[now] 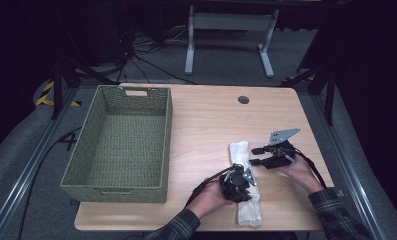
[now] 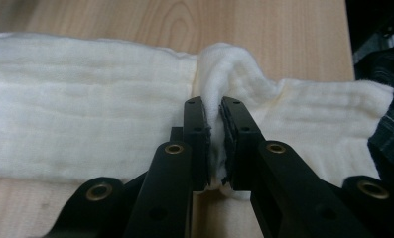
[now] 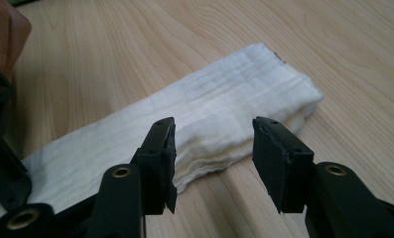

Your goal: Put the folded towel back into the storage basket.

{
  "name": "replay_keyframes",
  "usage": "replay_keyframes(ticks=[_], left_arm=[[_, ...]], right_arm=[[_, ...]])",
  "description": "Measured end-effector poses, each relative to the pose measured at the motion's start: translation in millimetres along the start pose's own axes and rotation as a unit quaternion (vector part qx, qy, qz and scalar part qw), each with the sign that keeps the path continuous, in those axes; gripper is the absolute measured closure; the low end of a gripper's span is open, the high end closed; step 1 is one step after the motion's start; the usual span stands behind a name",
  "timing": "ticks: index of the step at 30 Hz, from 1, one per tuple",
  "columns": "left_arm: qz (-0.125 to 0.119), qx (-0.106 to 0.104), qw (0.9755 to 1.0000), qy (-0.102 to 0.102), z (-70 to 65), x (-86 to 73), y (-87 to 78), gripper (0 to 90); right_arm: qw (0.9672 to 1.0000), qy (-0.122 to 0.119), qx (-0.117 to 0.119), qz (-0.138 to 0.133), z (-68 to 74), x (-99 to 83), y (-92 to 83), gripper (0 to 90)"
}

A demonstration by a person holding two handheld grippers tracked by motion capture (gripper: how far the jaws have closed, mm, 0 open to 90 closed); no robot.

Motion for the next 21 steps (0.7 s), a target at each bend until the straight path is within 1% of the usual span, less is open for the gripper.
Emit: replay_keyframes(ticks=[2,3,4,5,6,7,8,9,10,11,12,13,14,15,17,19,20,21], left_arm=[[0.001,-0.012,0.9999,0.005,-1.4,-1.2,-0.4,82.7],[0.001,-0.012,0.9999,0.005,-1.4,-1.2,-0.4,82.7],[0.002,-0.014,0.9999,0.001,-3.0,-2.2,-0.8,82.7],[0.003,-0.018,0.9998,0.002,-3.7,-2.8,-1.1,82.7],[0.001,-0.021,0.9998,-0.004,-5.8,-3.7,-1.1,82.7],[0.004,-0.024,0.9997,0.001,-6.4,-4.6,-1.7,82.7],[0.007,-0.024,0.9997,-0.002,-7.8,-5.3,-2.4,82.7],[0.008,-0.026,0.9996,-0.003,-9.6,-6.3,-2.4,82.7],[0.004,-0.021,0.9997,0.007,-8.5,-5.9,-2.3,82.7],[0.005,-0.024,0.9997,0.005,-9.2,-6.3,-2.5,82.6],[0.006,-0.025,0.9996,0.006,-9.2,-6.6,-2.9,82.7],[0.007,-0.029,0.9996,-0.001,-10.4,-7.3,-3.0,82.6],[0.006,-0.029,0.9996,-0.002,-10.6,-7.5,-2.9,82.6],[0.005,-0.028,0.9996,-0.002,-10.5,-7.7,-2.8,82.6],[0.006,-0.029,0.9996,-0.004,-10.7,-8.0,-2.9,82.5],[0.0,-0.027,0.9996,-0.003,-10.5,-8.0,-2.4,82.5],[0.0,-0.027,0.9996,-0.004,-10.6,-8.0,-2.4,82.5],[0.0,-0.027,0.9996,-0.004,-10.6,-8.0,-2.4,82.5]], right_arm=[[1.0,-0.007,0.004,-0.003,1.2,2.5,0.9,49.9],[1.0,-0.007,0.004,-0.003,1.2,2.5,0.9,49.9],[0.9998,-0.013,0.011,-0.011,2.6,5.0,2.6,49.2],[0.9998,-0.015,0.013,-0.006,2.8,6.6,3.8,47.5],[0.9998,-0.015,0.013,-0.006,2.8,6.6,3.8,47.5],[0.9997,-0.019,0.013,-0.001,3.1,8.7,5.6,46.9],[0.9996,-0.024,0.014,0.0,3.9,11.5,7.8,46.4],[0.9992,-0.034,0.018,0.007,4.5,15.5,12.7,45.3],[0.9991,-0.037,0.021,0.009,4.6,16.9,15.6,45.0],[0.9989,-0.04,0.021,0.008,4.4,18.1,17.8,45.0],[0.9989,-0.04,0.026,0.004,3.2,19.6,20.4,44.1],[0.9987,-0.038,0.032,0.009,1.8,20.9,23.9,43.2],[0.9984,-0.043,0.031,0.017,0.2,22.4,27.6,42.5],[0.9983,-0.044,0.033,0.019,-0.7,23.7,29.7,41.7],[0.9979,-0.043,0.044,0.018,-4.3,26.0,35.6,40.4],[0.9976,-0.042,0.046,0.029,-6.5,25.1,41.7,37.9],[0.9975,-0.047,0.04,0.036,-8.1,24.2,45.3,37.5],[0.9975,-0.047,0.04,0.036,-8.1,24.2,45.3,37.5]])
Point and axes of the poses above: each handheld gripper's, and its own axes: y roughly forward along the jaws, x roughly out of its top, z roughly to its left, the point moved 3 cm from there along y, roughly forward along the jaws, and after that the axes turned 1 degree about -y, right-handed, at the moved point
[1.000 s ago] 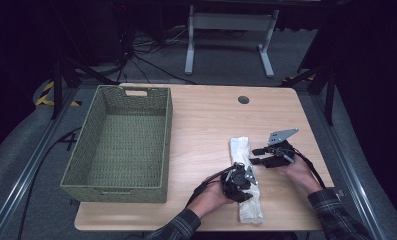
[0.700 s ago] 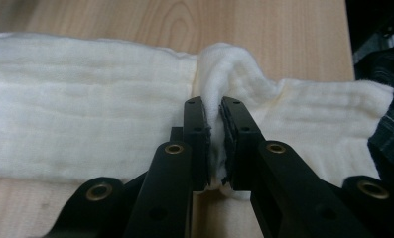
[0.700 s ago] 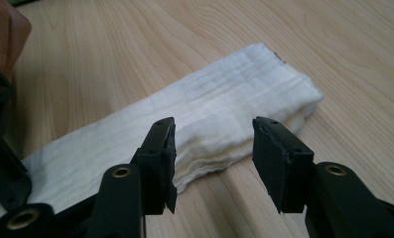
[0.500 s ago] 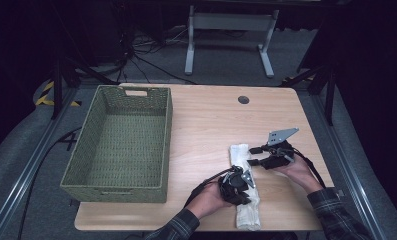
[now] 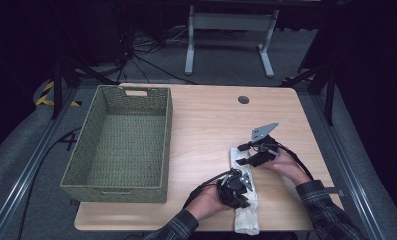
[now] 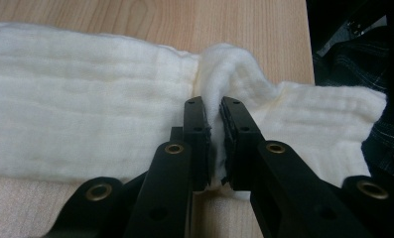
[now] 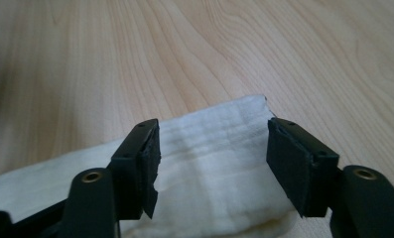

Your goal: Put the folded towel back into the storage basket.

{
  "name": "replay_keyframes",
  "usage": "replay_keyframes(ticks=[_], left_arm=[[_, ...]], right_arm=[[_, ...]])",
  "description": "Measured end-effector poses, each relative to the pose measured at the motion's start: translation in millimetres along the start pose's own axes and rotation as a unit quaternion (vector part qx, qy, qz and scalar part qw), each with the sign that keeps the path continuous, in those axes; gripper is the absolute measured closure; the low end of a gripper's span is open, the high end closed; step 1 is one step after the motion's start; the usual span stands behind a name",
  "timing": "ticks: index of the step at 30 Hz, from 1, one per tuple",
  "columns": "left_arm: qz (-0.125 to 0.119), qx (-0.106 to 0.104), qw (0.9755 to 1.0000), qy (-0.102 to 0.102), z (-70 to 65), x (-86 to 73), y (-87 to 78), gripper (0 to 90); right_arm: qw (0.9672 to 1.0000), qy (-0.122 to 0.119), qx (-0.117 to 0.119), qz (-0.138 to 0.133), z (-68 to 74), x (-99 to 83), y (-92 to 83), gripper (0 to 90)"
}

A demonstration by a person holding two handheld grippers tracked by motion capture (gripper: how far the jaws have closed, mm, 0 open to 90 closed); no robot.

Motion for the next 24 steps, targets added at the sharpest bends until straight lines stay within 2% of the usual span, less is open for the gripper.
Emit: replay_keyframes(ticks=[1,3,5,8,15,19,20,21,22,23,24], left_arm=[[0.0,0.0,1.0,0.0,0.0,0.0,0.0,82.5],[0.002,-0.002,1.0,-0.001,0.1,0.1,-0.2,82.5],[0.002,-0.002,1.0,-0.001,0.2,0.1,-0.3,82.5],[0.001,-0.002,1.0,-0.002,0.1,0.0,-0.2,82.5],[0.002,0.002,1.0,0.0,-0.5,0.1,-0.2,82.5],[0.002,0.002,1.0,-0.001,-0.4,0.1,-0.1,82.6],[0.002,0.002,1.0,-0.001,-0.4,0.1,-0.1,82.6],[0.0,0.003,1.0,-0.002,-0.3,0.0,0.1,82.6],[0.002,0.001,1.0,-0.002,-0.3,0.0,-0.1,82.6],[0.002,0.001,1.0,-0.002,-0.3,0.0,-0.1,82.6],[0.001,0.002,1.0,-0.001,-0.4,0.0,-0.1,82.6]], right_arm=[[0.9999,0.001,-0.002,-0.01,-3.3,0.6,1.5,37.2],[0.9999,-0.001,-0.007,-0.008,-7.9,1.3,4.6,35.3],[1.0,0.001,-0.002,-0.003,-10.4,-0.1,8.3,33.9],[0.9999,-0.006,-0.003,0.011,-11.7,-3.6,13.6,32.4],[0.9999,-0.013,-0.002,0.005,-9.0,-9.6,9.8,35.3],[0.9998,-0.017,0.006,0.006,-4.4,-13.5,4.9,47.8],[0.9998,-0.017,0.006,0.006,-4.4,-13.5,4.9,47.8],[0.9997,-0.021,0.013,0.003,-1.7,-14.1,3.9,55.8],[0.9997,-0.021,0.016,0.003,-0.6,-14.0,3.7,59.9],[0.9997,-0.021,0.016,0.003,-0.6,-14.0,3.7,59.9],[0.9994,-0.023,0.024,0.007,1.3,-13.5,3.3,68.0]])
Point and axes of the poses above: each handheld gripper's, and its own axes: y roughly forward along the jaws, x roughly out of its top, z roughly to its left, the point moved 3 cm from there along y, roughly forward along the jaws, and after that the axes turned 1 degree about -y, right-handed, at the moved point
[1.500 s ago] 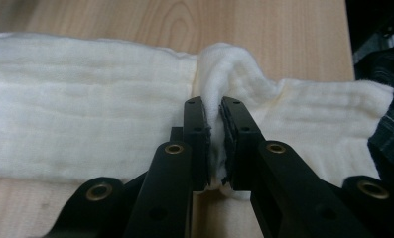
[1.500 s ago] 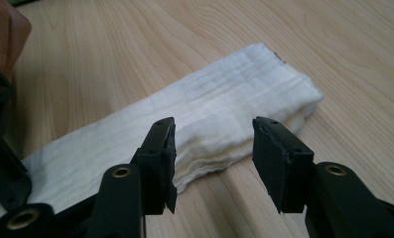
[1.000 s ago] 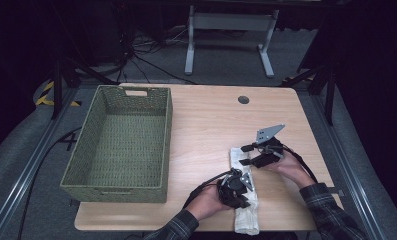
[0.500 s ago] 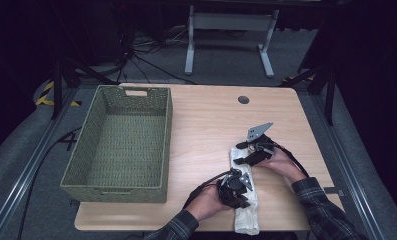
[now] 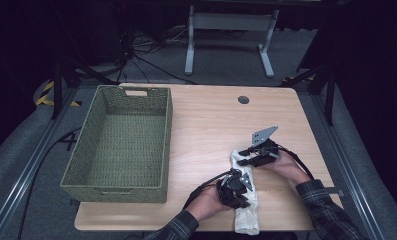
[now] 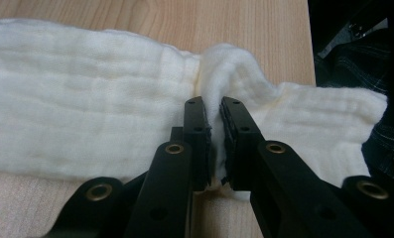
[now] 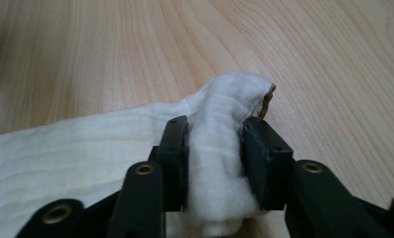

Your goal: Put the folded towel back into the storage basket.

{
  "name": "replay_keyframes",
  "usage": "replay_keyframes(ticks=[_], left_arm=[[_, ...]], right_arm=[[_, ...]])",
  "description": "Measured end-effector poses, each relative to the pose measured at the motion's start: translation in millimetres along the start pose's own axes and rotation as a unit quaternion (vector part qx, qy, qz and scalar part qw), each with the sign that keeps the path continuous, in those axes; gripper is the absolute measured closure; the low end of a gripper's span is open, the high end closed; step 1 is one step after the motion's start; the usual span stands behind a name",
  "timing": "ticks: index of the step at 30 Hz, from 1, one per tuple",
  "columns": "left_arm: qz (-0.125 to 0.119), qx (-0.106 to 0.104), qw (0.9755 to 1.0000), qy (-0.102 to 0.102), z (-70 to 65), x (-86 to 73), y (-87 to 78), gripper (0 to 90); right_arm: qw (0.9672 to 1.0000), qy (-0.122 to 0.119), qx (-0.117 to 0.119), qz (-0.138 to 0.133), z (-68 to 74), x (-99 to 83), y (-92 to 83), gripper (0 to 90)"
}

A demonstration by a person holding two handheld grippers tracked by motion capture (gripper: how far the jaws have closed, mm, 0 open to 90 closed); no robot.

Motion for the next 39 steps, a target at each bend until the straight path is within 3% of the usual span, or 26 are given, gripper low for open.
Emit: replay_keyframes(ticks=[6,12,13,18,21,23,24,39], left_arm=[[-0.003,-0.001,1.0,0.008,1.0,-0.7,-0.7,83.1],[-0.013,-0.019,0.9997,-0.004,0.4,0.5,-9.0,83.2],[-0.016,-0.02,0.9997,0.003,1.6,1.1,-11.9,83.2],[-0.031,-0.017,0.9994,-0.004,1.9,3.6,-25.6,83.2],[-0.048,-0.005,0.9988,-0.008,4.2,7.2,-43.4,83.2],[-0.051,-0.001,0.9986,-0.014,4.4,7.5,-47.3,83.2],[-0.063,0.009,0.9978,-0.015,5.2,8.4,-49.2,83.2],[-0.067,0.047,0.9966,-0.008,10.9,20.6,-109.4,83.2]], right_arm=[[0.9998,0.014,0.015,0.003,1.9,1.0,-0.1,78.9],[0.9996,0.02,0.015,0.009,1.5,4.3,-1.9,80.2],[0.9996,0.021,0.013,0.009,1.7,5.4,-2.5,80.2],[0.9997,0.02,0.014,0.008,1.7,11.0,-4.6,80.3],[0.9997,0.02,0.014,0.004,0.4,19.6,-6.9,80.3],[0.9998,0.019,0.011,0.003,-1.6,23.3,-8.2,80.3],[0.9998,0.019,0.011,0.003,-1.6,23.3,-8.2,80.3],[0.9997,0.01,0.011,-0.022,-14.3,70.8,-21.3,80.3]])
Point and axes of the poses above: each handheld gripper's, and its own axes: y roughly forward along the jaws, x roughly out of its top, z roughly to its left, the point moved 3 cm from there along y, roughly forward along the jaws, and after that the axes turned 1 degree about -y, right-handed, at the moved point
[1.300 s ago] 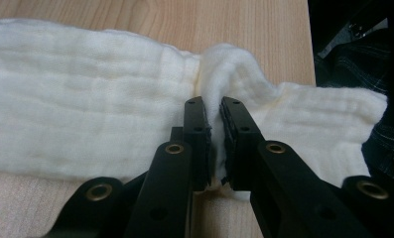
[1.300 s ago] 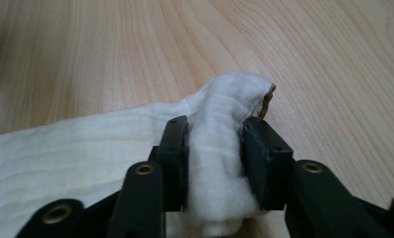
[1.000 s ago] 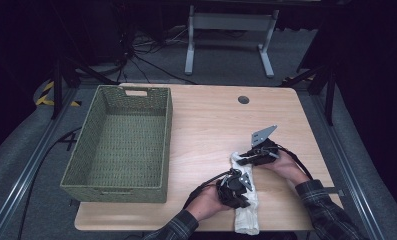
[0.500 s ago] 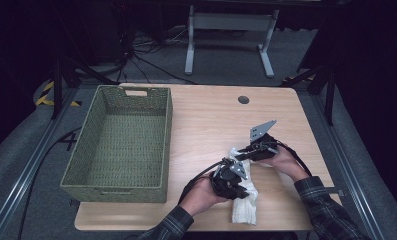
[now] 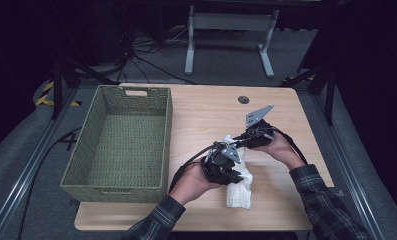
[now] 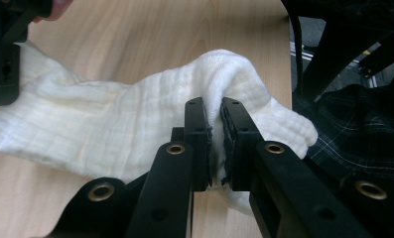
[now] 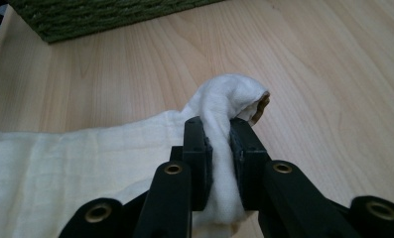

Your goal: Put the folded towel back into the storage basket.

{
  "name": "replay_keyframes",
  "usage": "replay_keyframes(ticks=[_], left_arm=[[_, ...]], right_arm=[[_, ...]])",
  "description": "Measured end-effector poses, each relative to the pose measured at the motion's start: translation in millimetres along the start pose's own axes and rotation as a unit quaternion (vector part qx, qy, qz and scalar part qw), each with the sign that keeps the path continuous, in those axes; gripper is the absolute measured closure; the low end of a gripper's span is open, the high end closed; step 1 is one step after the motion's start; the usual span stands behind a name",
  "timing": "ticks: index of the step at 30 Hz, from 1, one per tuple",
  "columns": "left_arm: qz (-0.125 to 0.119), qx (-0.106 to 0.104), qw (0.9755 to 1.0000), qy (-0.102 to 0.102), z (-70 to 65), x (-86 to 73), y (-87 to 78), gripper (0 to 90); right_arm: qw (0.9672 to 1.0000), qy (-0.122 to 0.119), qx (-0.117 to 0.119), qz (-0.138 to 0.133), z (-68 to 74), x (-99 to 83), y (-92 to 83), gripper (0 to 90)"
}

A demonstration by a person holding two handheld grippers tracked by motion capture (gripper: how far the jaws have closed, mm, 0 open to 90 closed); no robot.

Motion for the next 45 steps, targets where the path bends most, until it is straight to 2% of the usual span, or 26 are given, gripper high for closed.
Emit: replay_keyframes(ticks=[5,7,8,9,14,19,20,21,22,23,26,28,29,32,37,39,45], left_arm=[[-0.008,0.001,1.0,0.004,6.4,0.2,-22.7,83.2],[-0.008,0.001,1.0,-0.002,6.3,-0.3,-26.2,83.2],[-0.014,0.005,0.9999,0.004,9.7,-0.7,-36.1,83.2],[-0.015,0.005,0.9999,0.0,10.3,-1.5,-41.4,83.1],[-0.023,0.015,0.9996,0.007,17.6,-5.7,-70.3,83.2],[-0.027,0.029,0.9992,0.009,25.4,-14.5,-99.9,83.2],[-0.027,0.029,0.9992,0.009,25.4,-14.5,-99.9,83.1],[-0.027,0.03,0.9991,0.01,27.3,-16.4,-105.6,83.1],[-0.026,0.035,0.999,0.009,28.7,-18.5,-111.0,83.1],[-0.027,0.041,0.9988,0.008,31.4,-22.6,-121.9,83.1],[-0.029,0.049,0.9983,0.011,34.2,-28.5,-136.5,83.1],[-0.033,0.055,0.9979,0.007,36.3,-34.9,-148.5,83.1],[-0.033,0.055,0.9979,0.007,36.3,-34.9,-148.5,83.1],[-0.035,0.068,0.9971,0.005,41.2,-47.5,-167.2,83.1],[-0.035,0.084,0.9958,-0.004,46.2,-67.5,-188.8,83.1],[-0.036,0.091,0.9951,-0.011,48.6,-78.9,-197.1,83.0],[-0.039,0.112,0.9924,-0.035,52.7,-109.8,-215.6,82.9]], right_arm=[[0.9999,-0.008,-0.002,-0.007,-0.4,19.6,-1.7,80.3],[0.9999,-0.01,-0.002,-0.008,-0.1,25.1,-1.5,80.3],[0.9998,-0.013,-0.002,-0.011,0.1,33.3,-0.7,80.3],[0.9998,-0.015,-0.003,-0.013,0.3,38.2,-0.1,80.3],[0.9994,-0.029,-0.006,-0.016,-0.2,64.8,5.1,80.3],[0.9989,-0.039,-0.005,-0.023,-0.5,93.6,11.2,80.3],[0.9989,-0.041,-0.006,-0.023,-0.5,99.5,12.8,80.3],[0.9989,-0.041,-0.006,-0.023,-0.5,99.5,12.8,80.3],[0.9986,-0.045,-0.005,-0.025,-0.9,111.5,16.4,80.3],[0.9985,-0.048,-0.005,-0.026,-1.0,117.4,18.6,80.3],[0.9982,-0.054,-0.004,-0.027,-1.7,134.8,26.7,80.3],[0.9978,-0.06,-0.007,-0.027,-2.1,144.7,32.8,80.3],[0.9978,-0.06,-0.007,-0.027,-2.1,144.7,32.8,80.3],[0.9973,-0.066,-0.011,-0.031,-2.0,163.4,44.5,80.3],[0.9965,-0.074,-0.007,-0.038,0.1,190.3,62.8,80.3],[0.996,-0.082,-0.003,-0.035,1.9,202.9,74.4,80.3],[0.9951,-0.094,0.007,-0.03,5.3,225.2,103.1,80.3]])
Point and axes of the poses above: each handheld gripper's, and its own axes: y roughly forward along the jaws, x roughly out of its top, z roughly to its left, the point moved 3 cm from there along y, roughly forward along the jaws, and after that the axes turned 1 degree about -y, right-handed, at the moved point
